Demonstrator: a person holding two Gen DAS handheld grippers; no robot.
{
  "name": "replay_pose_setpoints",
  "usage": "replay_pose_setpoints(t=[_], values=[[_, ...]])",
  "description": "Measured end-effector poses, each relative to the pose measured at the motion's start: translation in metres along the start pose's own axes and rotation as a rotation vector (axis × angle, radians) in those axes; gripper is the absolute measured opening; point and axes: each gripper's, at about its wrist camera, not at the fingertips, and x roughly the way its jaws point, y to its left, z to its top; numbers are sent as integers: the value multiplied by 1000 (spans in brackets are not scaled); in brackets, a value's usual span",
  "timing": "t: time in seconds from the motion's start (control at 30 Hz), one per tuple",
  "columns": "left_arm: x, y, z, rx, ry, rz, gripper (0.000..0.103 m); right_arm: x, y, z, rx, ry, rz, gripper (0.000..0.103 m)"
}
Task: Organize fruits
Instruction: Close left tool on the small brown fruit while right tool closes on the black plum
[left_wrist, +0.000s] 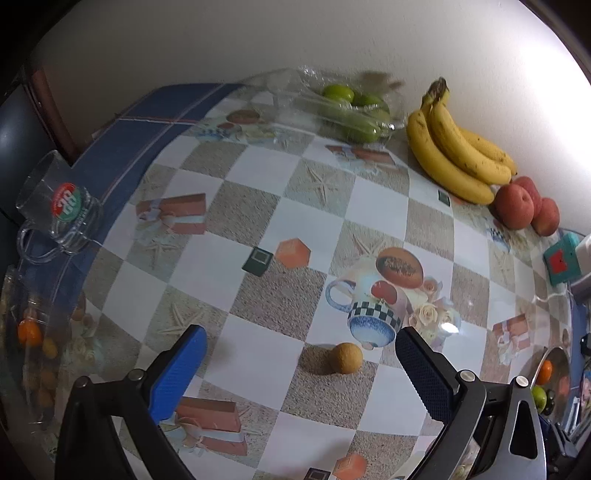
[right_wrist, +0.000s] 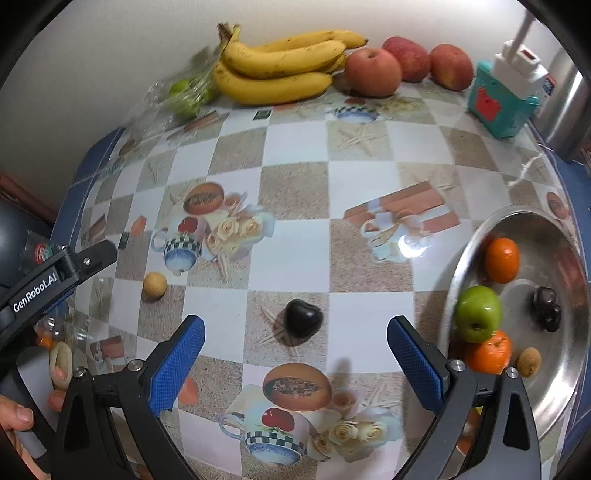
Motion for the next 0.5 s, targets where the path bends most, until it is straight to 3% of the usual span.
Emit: replay_pose_setpoints(t=[0.5], values=[[45, -18, -8, 34, 128, -46, 98, 37, 0, -1, -10, 77, -25, 99]])
